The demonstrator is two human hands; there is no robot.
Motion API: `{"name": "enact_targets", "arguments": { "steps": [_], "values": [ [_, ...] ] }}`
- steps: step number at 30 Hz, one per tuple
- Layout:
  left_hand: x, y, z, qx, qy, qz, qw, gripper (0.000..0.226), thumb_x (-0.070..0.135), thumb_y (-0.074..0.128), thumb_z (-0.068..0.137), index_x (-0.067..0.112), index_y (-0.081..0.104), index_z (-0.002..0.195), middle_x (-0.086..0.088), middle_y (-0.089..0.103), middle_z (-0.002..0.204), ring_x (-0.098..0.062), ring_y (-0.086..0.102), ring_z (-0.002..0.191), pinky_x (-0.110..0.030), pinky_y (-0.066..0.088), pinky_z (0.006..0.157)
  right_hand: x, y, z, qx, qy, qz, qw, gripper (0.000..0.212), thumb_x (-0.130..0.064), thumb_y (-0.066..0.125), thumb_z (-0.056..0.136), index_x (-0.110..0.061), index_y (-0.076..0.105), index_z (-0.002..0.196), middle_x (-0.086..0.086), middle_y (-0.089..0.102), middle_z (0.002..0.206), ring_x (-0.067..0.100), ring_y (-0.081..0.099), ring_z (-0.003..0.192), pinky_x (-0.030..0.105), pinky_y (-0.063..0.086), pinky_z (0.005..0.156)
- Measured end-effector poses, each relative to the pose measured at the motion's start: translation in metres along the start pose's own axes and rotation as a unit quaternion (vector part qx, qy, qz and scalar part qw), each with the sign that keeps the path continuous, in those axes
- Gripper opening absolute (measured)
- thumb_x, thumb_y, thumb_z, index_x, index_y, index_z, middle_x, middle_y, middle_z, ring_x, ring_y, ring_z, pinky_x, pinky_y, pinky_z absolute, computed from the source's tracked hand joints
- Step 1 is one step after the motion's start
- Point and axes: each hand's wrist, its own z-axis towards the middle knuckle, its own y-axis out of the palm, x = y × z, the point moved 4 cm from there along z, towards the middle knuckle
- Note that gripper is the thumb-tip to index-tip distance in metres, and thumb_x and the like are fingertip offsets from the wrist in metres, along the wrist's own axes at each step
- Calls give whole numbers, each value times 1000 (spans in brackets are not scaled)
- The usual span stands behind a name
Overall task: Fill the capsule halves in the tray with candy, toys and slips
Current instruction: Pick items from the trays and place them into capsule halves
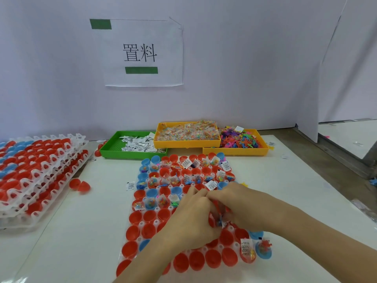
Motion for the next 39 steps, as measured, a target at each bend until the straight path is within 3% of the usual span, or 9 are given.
{"name": "enact_targets", "arguments": {
  "steps": [2,6,10,14,22,26,31,36,39],
  "values": [
    [0,-1,0,0,-4,0,1000,18,39,69,76,27,74,87,14,49,98,-13,34,96,-23,37,84,0,-1,-1,-1,4,6,1000,37,-11,64,93,-32,55,122,-4,59,108,15,61,90,28,55,73],
    [-1,-3,3,21,-9,5,1000,14,39,74,78,26,75,84,15,48,93,-13,38,96,-24,37,86,0,-1,-3,-2,-1,14,1000,32,-12,65,93,-28,57,119,-6,60,105,11,59,87,18,44,63],
    [-3,1,5,29,-17,11,999,9,35,74,81,26,75,83,12,53,97,-13,39,94,-24,39,85,-1,-5,-4,7,-1,38,999,27,-10,66,92,-26,59,113,-13,57,94,10,59,85,18,45,64],
    [-6,5,6,35,-25,11,999,9,35,72,82,26,76,84,16,54,103,-10,39,97,-23,38,85,2,-9,-9,13,4,12,1000,12,-23,68,92,-25,64,103,-14,50,87,10,55,86,25,49,72],
    [-9,5,6,53,-26,-3,998,12,37,78,77,26,76,81,15,54,103,-4,36,95,-23,33,98,0,-9,-11,5,22,-43,999,14,-34,69,91,-26,71,102,-7,61,103,14,60,95,30,54,80],
    [-11,5,5,50,-45,17,998,14,38,76,78,25,78,83,15,59,111,-8,40,104,-25,40,91,-2,-9,-12,10,28,-64,997,15,-34,67,92,-26,70,103,-6,61,104,14,60,94,29,54,79],
    [-10,7,3,36,-47,5,998,9,30,75,80,24,78,86,16,59,114,-7,39,103,-16,31,78,-4,-8,-11,9,35,-77,996,15,-32,65,92,-22,69,102,-2,62,103,15,61,92,30,55,80],
    [-9,8,3,46,-41,14,998,10,22,70,84,24,77,92,14,60,113,-8,40,103,-16,34,78,-5,-10,-12,9,39,-64,997,14,-29,64,93,-20,69,103,-1,62,103,16,60,92,25,50,75],
    [-9,7,2,47,-37,11,998,11,23,70,85,25,77,94,15,59,112,-8,41,101,-17,38,79,-7,-14,-14,10,28,-36,999,20,-25,63,94,-23,68,113,-4,63,108,13,59,98,26,52,83]
  ]
}}
